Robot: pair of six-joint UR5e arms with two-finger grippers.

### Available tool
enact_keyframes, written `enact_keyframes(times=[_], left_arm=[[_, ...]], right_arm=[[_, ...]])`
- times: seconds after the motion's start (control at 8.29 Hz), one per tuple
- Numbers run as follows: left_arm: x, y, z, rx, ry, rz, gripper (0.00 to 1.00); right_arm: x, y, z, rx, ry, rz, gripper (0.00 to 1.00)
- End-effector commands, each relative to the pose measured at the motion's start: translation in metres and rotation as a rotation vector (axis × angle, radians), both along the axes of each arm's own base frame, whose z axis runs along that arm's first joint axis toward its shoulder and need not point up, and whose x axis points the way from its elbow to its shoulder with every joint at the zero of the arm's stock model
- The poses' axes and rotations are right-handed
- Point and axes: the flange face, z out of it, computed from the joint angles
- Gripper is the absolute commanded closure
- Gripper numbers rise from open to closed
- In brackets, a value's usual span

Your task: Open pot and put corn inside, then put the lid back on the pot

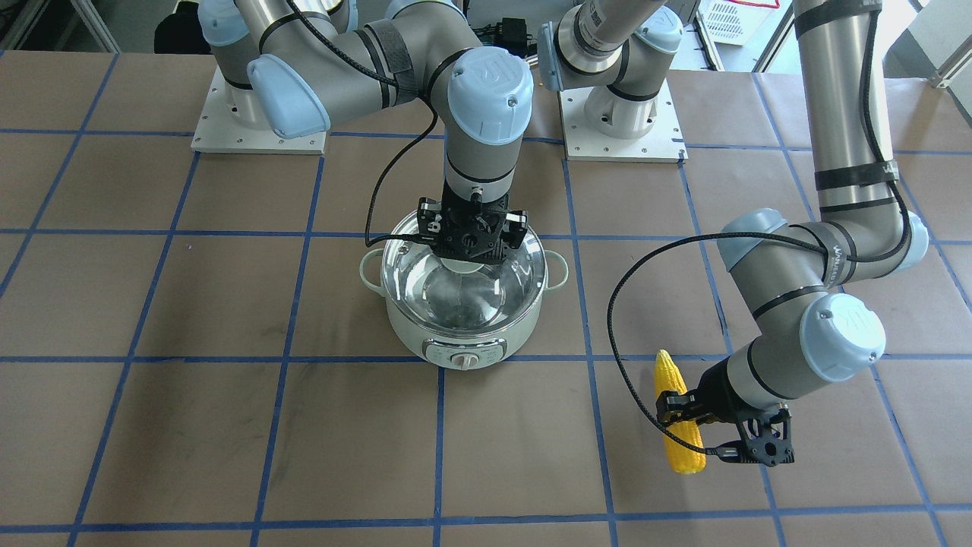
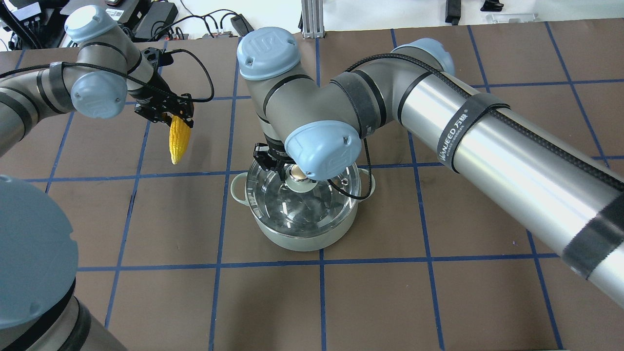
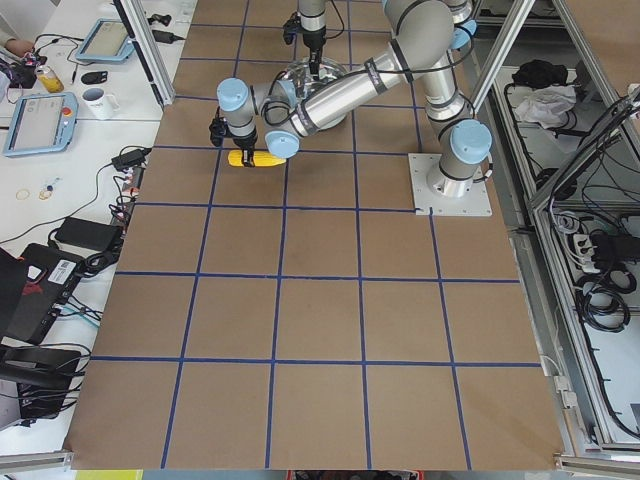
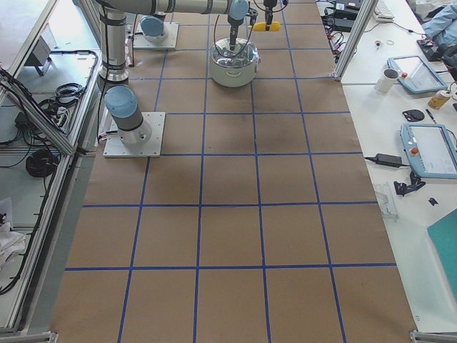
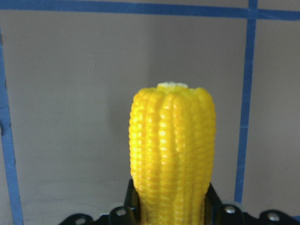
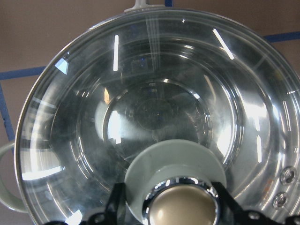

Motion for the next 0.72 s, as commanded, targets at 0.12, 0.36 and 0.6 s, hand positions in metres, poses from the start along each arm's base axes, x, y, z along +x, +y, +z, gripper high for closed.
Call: enact_keyframes(times=[0.12, 0.36, 0.6], left_arm=[[-0.007, 0.026, 0.061, 0.01, -0.023, -0.004, 1.0], [-0.017, 0.051, 0.107, 0.017, -0.023, 0.021, 1.0], [-0.022, 0.075, 0.142, 0.025, -0.023, 0.02, 1.0]], right_arm=[[0.0, 0.0, 0.002, -0.005, -0.004, 0.0, 0.46], [0.0, 0.0, 0.002, -0.007, -0.003, 0.002, 0.36], [0.0, -0.001, 0.003, -0.012, -0.007, 0.005, 0.22]])
